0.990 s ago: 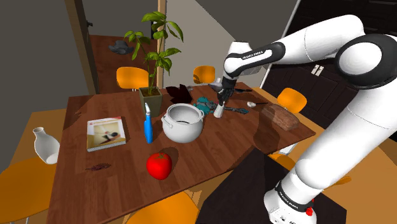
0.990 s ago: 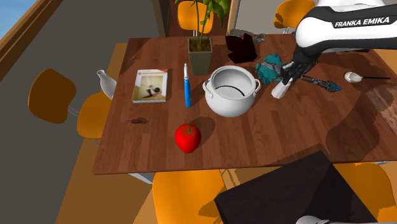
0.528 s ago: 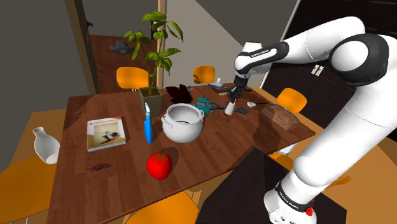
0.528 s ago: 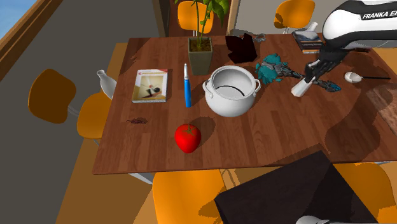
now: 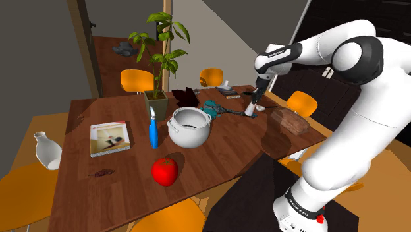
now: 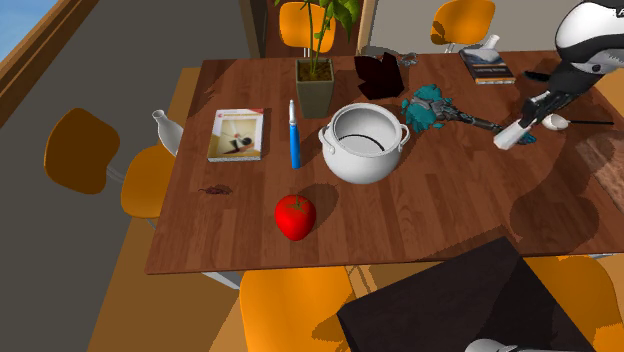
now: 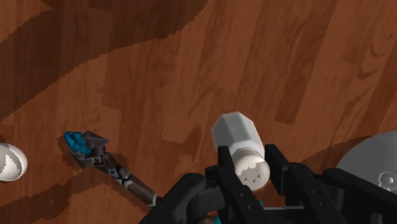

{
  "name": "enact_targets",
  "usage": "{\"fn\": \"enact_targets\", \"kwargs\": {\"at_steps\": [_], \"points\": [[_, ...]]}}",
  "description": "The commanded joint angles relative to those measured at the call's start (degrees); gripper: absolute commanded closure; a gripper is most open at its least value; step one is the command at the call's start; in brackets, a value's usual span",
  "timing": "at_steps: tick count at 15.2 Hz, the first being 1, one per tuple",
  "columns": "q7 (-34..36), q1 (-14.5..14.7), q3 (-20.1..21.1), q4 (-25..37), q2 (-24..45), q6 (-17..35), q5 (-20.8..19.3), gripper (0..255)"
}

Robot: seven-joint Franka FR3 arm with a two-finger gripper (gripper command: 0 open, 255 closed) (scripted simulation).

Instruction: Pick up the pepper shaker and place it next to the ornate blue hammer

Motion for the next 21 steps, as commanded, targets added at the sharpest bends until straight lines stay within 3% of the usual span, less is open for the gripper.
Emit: {"fn": "enact_targets", "kwargs": {"at_steps": [1, 10, 21], "points": [[-2.91, -1.42, -1.1, 2.0, 1.74, -0.29, 0.59, 255], [-15.36, -8.82, -4.86, 14.53, 11.36, -3.65, 4.48, 255], [-16.29, -9.27, -4.24, 10.89, 15.16, 3.61, 6.04, 255]]}}
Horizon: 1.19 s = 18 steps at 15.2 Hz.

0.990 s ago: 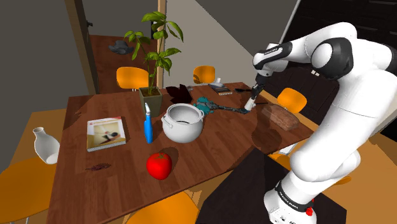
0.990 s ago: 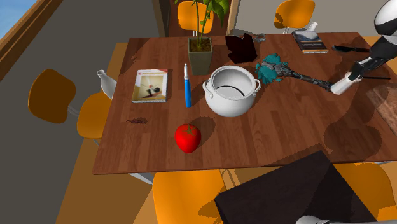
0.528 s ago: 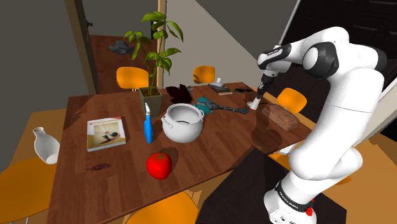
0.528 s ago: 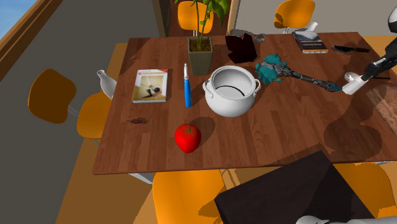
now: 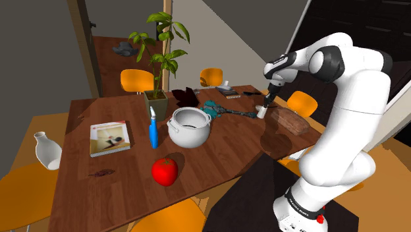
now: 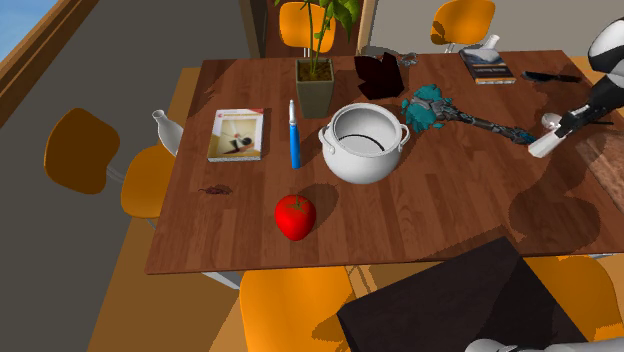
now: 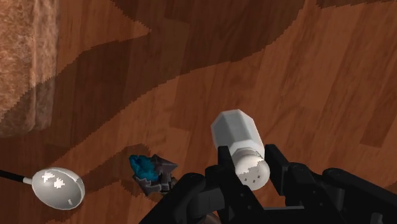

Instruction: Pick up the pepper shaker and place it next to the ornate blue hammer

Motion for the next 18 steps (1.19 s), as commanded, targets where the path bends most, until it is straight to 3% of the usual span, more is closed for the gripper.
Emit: {"fn": "enact_targets", "kwargs": {"at_steps": [1, 18], "points": [[-0.29, -0.16, 0.11, -0.57, 0.74, 1.31, 0.33, 255], [-2.25, -1.46, 1.9, -2.9, 8.91, 11.52, 3.58, 255]]}}
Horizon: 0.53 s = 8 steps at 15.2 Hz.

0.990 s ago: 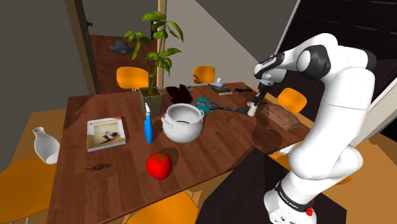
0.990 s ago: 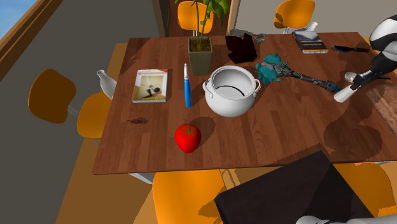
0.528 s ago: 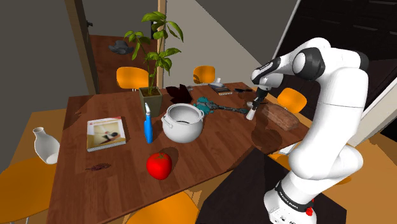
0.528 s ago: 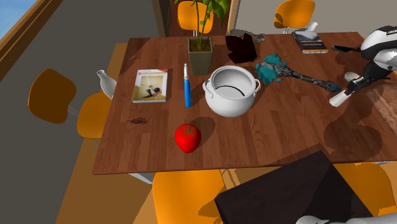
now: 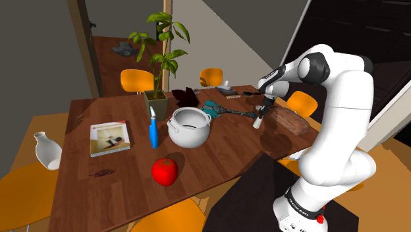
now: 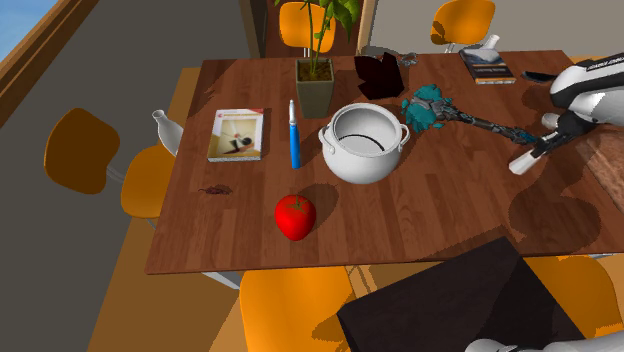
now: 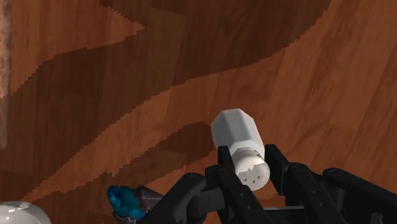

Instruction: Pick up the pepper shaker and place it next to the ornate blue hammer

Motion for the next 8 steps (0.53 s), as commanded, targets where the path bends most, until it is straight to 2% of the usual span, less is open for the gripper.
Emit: {"fn": "enact_targets", "kwargs": {"at_steps": [1, 8], "points": [[-0.36, -0.32, 0.29, 0.22, 1.32, 1.1, 0.48, 255], [-0.63, -0.56, 0.63, 0.22, 2.59, 2.35, 0.93, 255]]}}
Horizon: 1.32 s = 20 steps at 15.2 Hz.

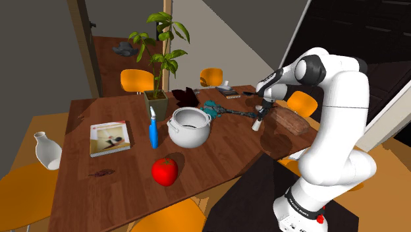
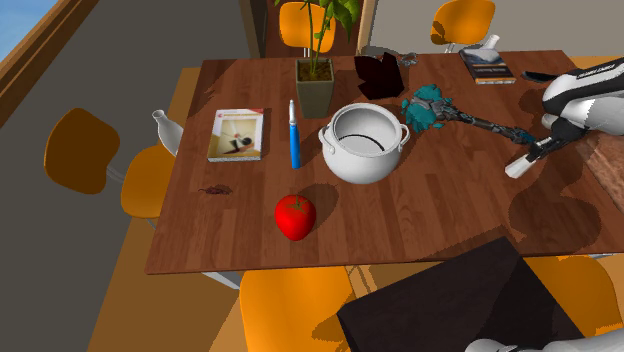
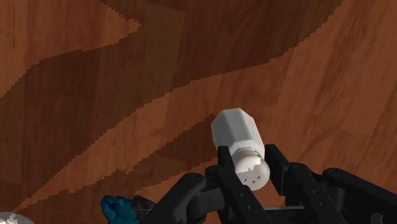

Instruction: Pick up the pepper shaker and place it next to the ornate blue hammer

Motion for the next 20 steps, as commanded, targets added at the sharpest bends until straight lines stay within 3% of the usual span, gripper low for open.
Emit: {"fn": "enact_targets", "kwargs": {"at_steps": [1, 2, 3, 8, 12, 20], "points": [[0.0, 0.0, 0.01, 0.01, 0.01, 0.02, 0.01, 255], [0.0, 0.0, 0.01, 0.01, 0.01, 0.02, 0.01, 255], [0.0, 0.0, 0.01, 0.0, 0.01, 0.03, 0.01, 0], [0.0, 0.0, 0.01, 0.01, 0.01, 0.02, 0.01, 0], [1.23, 1.03, -1.28, 0.38, -5.09, -5.32, -1.9, 0], [1.24, 1.02, -1.26, 0.38, -5.1, -5.32, -1.91, 0]]}}
